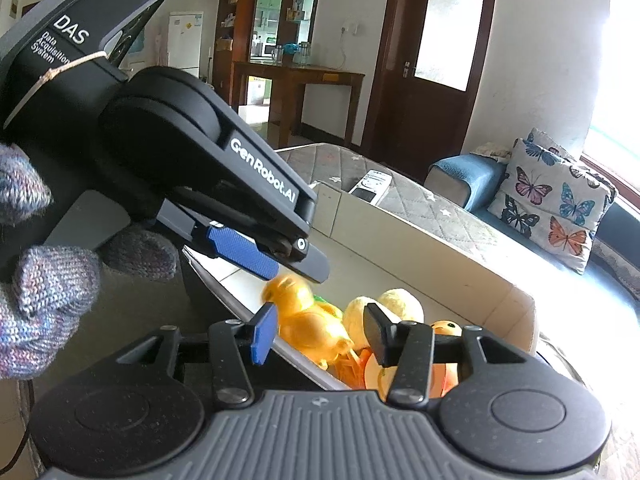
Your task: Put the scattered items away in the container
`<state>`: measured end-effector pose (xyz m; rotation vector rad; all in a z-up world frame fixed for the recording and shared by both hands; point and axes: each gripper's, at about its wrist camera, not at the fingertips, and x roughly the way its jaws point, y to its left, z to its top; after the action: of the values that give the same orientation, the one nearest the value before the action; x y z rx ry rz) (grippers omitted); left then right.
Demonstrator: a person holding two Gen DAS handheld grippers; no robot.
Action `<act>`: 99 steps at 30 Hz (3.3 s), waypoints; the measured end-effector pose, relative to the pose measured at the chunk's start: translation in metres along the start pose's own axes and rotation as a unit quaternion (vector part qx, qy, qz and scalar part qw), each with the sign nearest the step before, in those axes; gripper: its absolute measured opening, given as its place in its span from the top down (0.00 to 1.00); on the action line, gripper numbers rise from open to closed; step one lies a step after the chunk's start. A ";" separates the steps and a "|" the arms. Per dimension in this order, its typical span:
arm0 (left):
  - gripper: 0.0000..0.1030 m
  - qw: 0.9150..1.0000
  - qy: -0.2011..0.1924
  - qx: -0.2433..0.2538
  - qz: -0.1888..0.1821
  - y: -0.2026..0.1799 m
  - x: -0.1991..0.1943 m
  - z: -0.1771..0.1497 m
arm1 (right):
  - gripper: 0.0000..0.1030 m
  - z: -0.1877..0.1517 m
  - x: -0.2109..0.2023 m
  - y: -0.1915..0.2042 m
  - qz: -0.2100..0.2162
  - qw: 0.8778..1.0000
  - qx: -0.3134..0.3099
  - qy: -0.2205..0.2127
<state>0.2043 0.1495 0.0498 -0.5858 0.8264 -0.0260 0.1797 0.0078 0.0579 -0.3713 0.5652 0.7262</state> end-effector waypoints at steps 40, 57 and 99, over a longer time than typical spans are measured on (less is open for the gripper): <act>0.63 0.990 -0.044 0.122 0.049 -0.036 -0.059 -0.077 | 0.05 -0.053 -0.065 0.009 -0.039 0.996 0.067 -0.046; 0.63 0.985 -0.072 0.147 0.048 -0.035 -0.076 -0.120 | 0.00 -0.081 -0.086 0.013 -0.058 0.991 0.102 -0.070; 0.64 0.979 -0.080 0.156 0.106 -0.015 -0.072 -0.167 | 0.00 -0.113 -0.083 0.043 -0.083 0.986 0.140 -0.024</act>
<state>0.0416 0.0743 0.0183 -0.1983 0.7062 0.0836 0.0585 -0.0620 0.0133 -0.1362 0.5746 0.4849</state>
